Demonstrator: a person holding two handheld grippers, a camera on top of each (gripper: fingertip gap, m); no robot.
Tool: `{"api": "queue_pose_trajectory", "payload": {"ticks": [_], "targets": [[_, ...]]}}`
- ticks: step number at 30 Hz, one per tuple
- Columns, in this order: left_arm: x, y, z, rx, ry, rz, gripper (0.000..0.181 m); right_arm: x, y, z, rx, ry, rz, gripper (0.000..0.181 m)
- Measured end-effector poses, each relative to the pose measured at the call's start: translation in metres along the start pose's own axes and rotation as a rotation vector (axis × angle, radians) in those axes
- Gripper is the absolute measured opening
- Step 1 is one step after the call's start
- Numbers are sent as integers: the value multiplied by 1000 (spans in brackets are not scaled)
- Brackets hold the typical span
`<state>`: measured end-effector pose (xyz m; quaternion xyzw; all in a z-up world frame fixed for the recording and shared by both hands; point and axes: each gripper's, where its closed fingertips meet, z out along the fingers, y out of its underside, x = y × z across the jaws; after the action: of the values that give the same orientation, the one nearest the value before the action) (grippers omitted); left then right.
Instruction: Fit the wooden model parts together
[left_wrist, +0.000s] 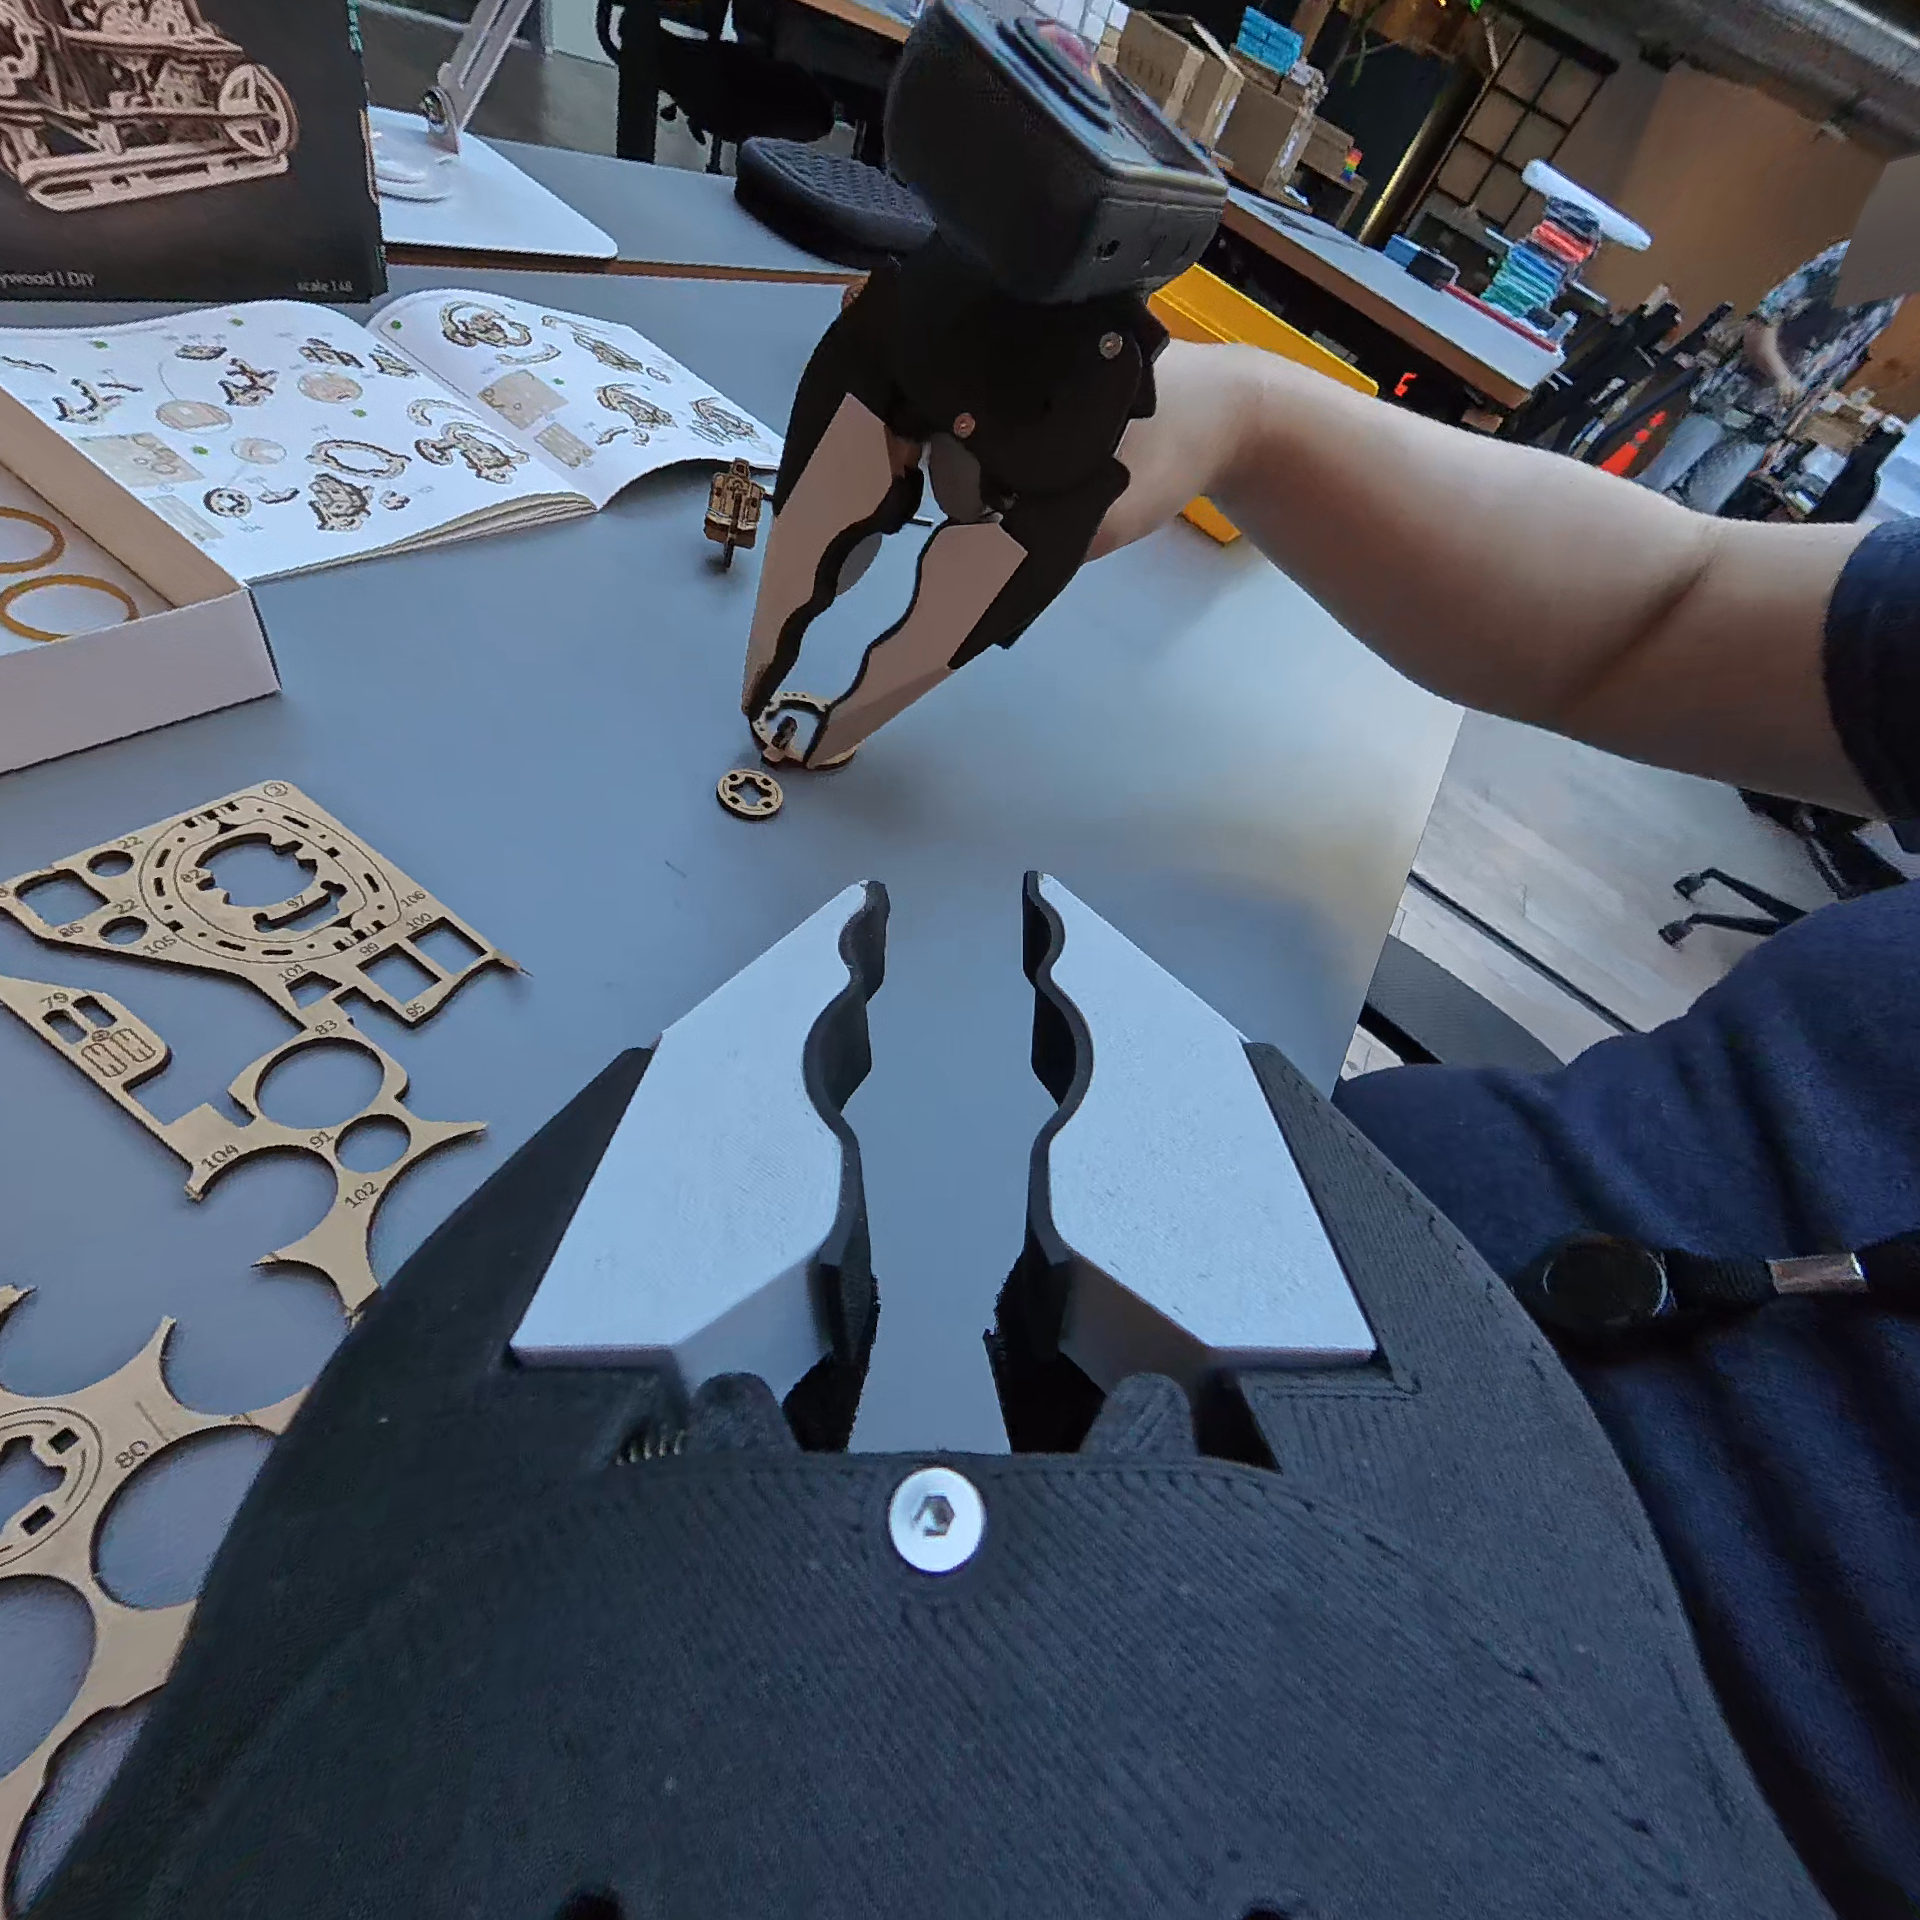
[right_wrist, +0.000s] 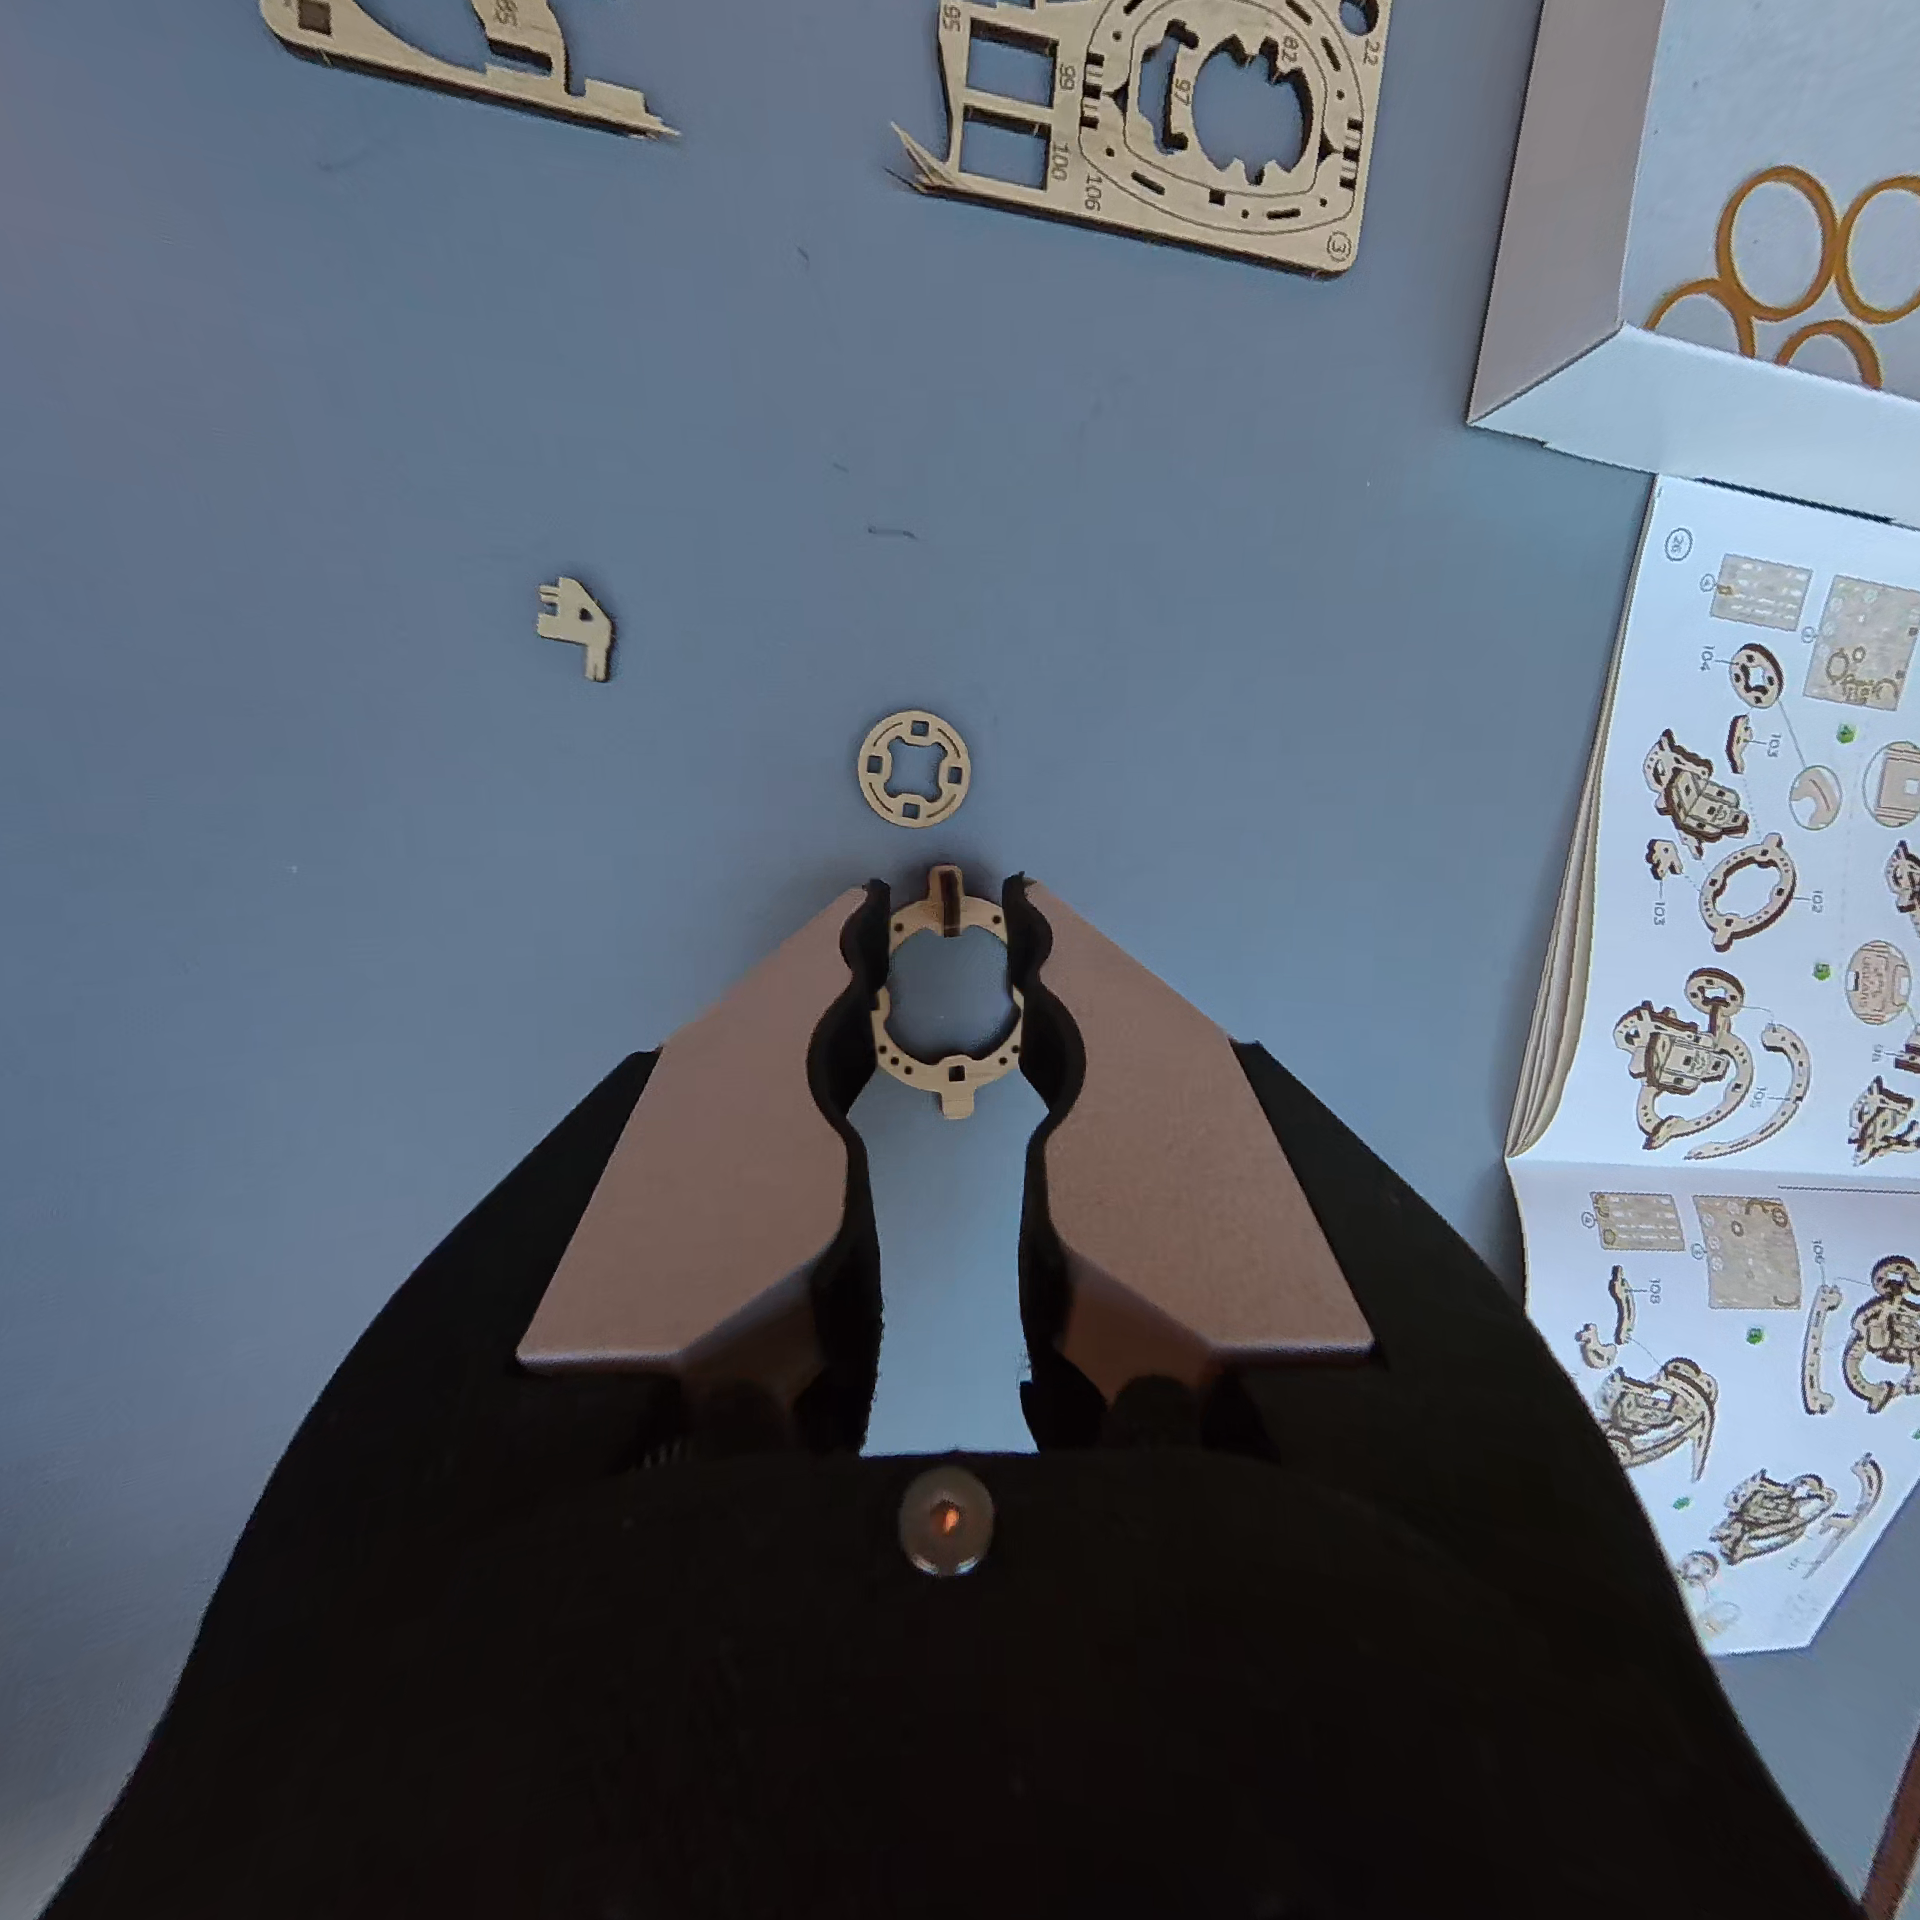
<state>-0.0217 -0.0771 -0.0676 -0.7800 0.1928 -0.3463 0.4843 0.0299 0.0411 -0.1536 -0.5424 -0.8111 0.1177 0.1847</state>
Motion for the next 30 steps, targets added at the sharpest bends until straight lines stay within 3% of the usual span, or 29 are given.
{"api": "queue_pose_trajectory", "payload": {"ticks": [16,30], "targets": [[3,-8,-4,-6,-21,35,22,-1,-5,-26,155,-108,84,22],[3,-7,1,-24,-23,54,21,1,1,-3,-79,-172,-13,14]]}}
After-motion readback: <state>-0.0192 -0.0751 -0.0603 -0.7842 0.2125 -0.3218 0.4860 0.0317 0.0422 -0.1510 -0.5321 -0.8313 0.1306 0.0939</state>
